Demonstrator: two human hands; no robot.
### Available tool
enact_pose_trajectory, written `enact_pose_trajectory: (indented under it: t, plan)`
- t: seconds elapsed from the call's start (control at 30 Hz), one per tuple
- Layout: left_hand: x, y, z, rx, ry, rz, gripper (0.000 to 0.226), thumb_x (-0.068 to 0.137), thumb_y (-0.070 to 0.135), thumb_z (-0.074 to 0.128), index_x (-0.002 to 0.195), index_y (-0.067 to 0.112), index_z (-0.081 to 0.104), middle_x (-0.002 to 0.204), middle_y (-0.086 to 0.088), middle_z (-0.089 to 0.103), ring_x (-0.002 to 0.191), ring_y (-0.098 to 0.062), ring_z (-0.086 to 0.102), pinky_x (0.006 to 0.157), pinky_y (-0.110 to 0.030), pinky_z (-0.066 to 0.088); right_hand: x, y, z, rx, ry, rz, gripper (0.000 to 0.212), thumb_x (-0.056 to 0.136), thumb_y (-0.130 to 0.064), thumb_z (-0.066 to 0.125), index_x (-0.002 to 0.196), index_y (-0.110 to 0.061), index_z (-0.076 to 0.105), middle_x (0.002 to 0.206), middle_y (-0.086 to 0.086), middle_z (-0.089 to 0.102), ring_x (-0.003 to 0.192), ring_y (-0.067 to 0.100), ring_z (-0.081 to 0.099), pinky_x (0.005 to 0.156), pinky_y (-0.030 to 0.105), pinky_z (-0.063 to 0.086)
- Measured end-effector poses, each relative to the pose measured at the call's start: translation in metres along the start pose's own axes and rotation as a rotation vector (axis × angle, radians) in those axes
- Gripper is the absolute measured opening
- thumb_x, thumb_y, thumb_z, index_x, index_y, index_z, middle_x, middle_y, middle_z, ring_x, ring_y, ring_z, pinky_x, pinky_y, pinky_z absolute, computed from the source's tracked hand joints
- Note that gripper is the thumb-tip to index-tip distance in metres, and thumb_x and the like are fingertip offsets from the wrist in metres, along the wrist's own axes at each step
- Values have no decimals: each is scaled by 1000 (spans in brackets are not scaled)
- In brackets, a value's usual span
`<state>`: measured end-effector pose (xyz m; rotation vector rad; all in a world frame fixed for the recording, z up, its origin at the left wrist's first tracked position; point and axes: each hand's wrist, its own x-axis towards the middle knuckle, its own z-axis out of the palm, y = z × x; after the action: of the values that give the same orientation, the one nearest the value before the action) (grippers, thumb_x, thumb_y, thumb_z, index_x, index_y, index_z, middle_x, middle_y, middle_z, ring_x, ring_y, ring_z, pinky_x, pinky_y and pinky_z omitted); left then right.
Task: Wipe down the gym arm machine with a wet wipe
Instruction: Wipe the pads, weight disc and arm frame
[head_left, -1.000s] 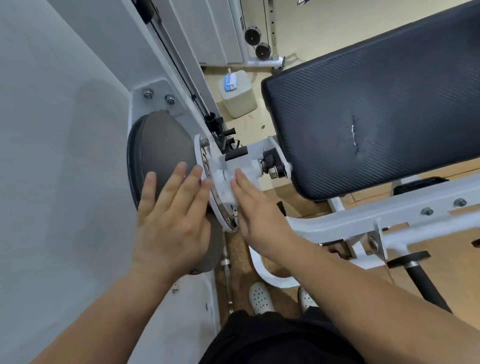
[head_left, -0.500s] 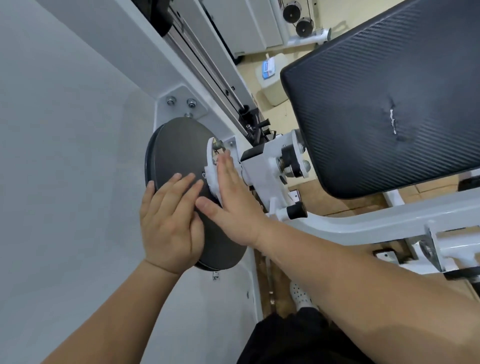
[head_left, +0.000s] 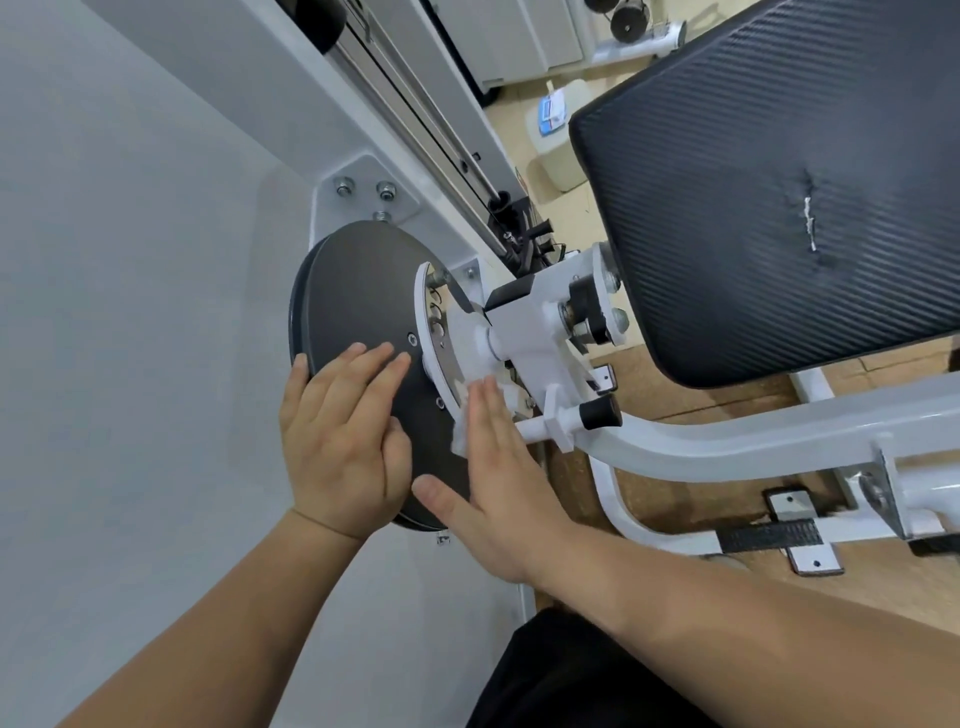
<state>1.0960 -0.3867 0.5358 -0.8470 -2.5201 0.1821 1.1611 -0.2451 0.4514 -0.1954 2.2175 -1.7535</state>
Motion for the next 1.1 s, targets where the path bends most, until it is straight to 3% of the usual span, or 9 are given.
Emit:
enact_pose_trajectory:
  t: [0.13,0.23,0.33,0.4,0.6,0.8,0.9,1.03,1.1]
  plan:
    - [-1,-4,3,-8,3,20,46,85,17,44,120,5,72,126,-11,69,119,-34,63,107,-65,35,5,-18,4,127,31,193,123,74,-94,21,161,-16,-21,169,1,-27,153,12,-29,129,40,-5]
    - [-2,-6,4,-5,7,35,43,87,16,47,120,7,72,126,-10,69,120,-32,63,105,-66,36,10,-33,1,168,79,142,118,82,-89,27,161,-16,-20,169,2,-25,153,13,-28,128,39,-8]
    - [-3,-6,5,-6,15,25,45,79,9,53,119,8,73,125,-9,69,121,-32,62,107,-66,34,-8,-22,10,80,36,118,121,76,-95,17,159,-19,-25,167,-2,-32,150,10,-34,128,40,-8]
    - [-3,-4,5,-9,29,13,45,79,10,50,117,8,74,123,-10,70,120,-33,63,108,-67,33,-11,-12,12,54,16,150,119,80,-92,22,159,-16,-24,168,2,-30,151,13,-32,128,41,-7]
    - [-1,-7,4,-16,4,37,41,85,15,46,114,7,74,123,-10,70,117,-35,64,101,-68,37,41,-31,-17,282,129,255,115,87,-85,38,163,-12,-8,172,12,-9,158,22,-13,129,43,0]
    - [-3,-4,4,-35,22,1,43,83,12,47,116,7,74,122,-10,70,118,-33,64,107,-67,34,-9,-19,11,89,53,58,126,75,-92,34,160,-20,-23,167,-1,-30,151,11,-34,127,38,-9]
    - [-2,-5,4,-46,20,33,43,82,15,47,115,6,74,123,-10,70,117,-34,65,102,-68,36,19,-13,1,121,155,2,118,77,-90,27,163,-21,-14,170,-1,-24,154,11,-27,129,43,-3]
    - [0,-5,2,-39,1,24,44,88,20,42,116,6,73,123,-11,70,117,-35,64,104,-67,35,37,-15,-5,62,222,-197,98,96,-71,36,164,-14,-4,172,2,-13,157,12,-16,126,28,-4]
    - [0,-3,0,-48,-7,15,44,84,17,45,117,5,72,123,-12,69,118,-35,63,108,-66,33,28,-4,-12,-30,236,-271,82,103,-55,43,164,-12,11,173,4,2,159,13,-2,126,25,2]
